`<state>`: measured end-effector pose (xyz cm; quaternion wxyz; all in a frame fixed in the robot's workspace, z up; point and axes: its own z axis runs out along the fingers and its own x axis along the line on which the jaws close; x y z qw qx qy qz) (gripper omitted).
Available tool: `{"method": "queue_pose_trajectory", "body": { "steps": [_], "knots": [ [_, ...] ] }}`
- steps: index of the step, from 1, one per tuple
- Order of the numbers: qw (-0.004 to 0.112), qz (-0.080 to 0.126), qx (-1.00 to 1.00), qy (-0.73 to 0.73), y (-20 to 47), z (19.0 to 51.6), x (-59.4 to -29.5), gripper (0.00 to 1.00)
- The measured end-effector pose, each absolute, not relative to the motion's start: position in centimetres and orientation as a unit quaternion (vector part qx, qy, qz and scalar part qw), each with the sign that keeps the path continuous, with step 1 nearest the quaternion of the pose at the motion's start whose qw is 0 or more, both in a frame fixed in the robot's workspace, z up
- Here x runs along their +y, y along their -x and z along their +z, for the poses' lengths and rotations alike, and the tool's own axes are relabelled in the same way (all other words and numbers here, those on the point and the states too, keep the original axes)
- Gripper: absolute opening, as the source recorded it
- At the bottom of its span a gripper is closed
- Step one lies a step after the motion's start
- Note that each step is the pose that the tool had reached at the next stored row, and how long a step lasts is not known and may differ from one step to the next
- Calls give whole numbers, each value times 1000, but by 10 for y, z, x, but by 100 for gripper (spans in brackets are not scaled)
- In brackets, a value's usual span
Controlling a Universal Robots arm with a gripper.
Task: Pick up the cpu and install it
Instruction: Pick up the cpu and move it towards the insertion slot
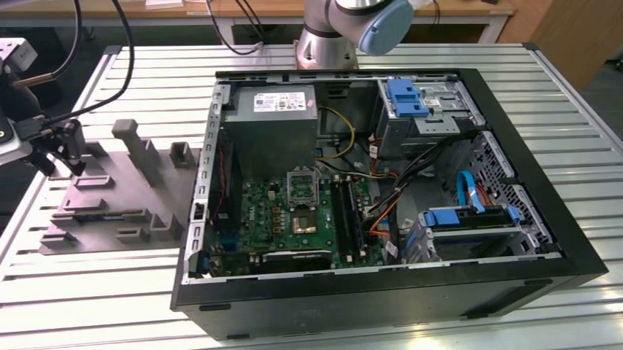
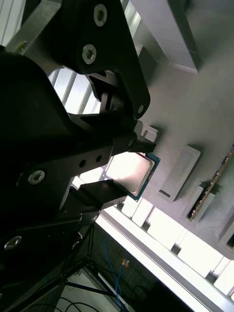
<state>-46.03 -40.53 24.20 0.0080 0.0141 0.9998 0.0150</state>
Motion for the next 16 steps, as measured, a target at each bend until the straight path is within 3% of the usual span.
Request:
{"method": "queue_pose_trajectory", "body": {
  "steps": [16],
  "knots": [
    [8, 15, 1000, -14, 460, 246, -405, 47]
  ]
}}
